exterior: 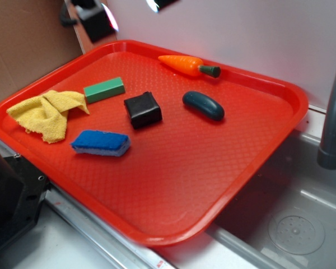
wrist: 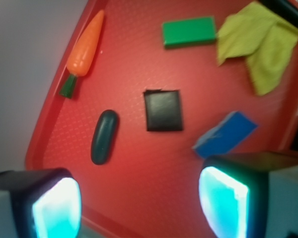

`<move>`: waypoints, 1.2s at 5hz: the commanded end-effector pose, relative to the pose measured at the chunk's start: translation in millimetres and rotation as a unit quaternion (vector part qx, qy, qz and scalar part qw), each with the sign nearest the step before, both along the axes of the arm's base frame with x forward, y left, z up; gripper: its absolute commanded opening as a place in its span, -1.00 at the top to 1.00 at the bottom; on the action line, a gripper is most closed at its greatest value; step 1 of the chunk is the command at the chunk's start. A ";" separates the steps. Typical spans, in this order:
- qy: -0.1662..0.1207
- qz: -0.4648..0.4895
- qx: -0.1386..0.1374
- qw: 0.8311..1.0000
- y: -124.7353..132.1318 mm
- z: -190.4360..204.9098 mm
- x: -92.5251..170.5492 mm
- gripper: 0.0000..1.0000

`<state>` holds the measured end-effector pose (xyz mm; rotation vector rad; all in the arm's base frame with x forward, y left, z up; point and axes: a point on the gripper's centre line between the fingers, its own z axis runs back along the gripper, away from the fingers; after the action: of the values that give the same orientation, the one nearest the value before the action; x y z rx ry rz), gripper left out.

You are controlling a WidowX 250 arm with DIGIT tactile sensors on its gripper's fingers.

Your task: Grab the plastic pickle.

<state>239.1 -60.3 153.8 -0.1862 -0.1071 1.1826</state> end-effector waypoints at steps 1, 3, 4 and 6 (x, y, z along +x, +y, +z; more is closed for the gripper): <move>-0.006 0.042 0.026 0.999 -12.3 -48.2 42.7 -1.00; 0.015 0.081 0.054 0.995 -15.2 -88.4 65.4 -1.00; 0.017 0.081 0.066 0.994 -19.3 -102.5 72.3 -1.00; 0.040 0.086 0.080 0.992 -19.2 -123.9 77.9 1.00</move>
<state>309.7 -88.0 19.1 0.0502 -0.1214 1.3331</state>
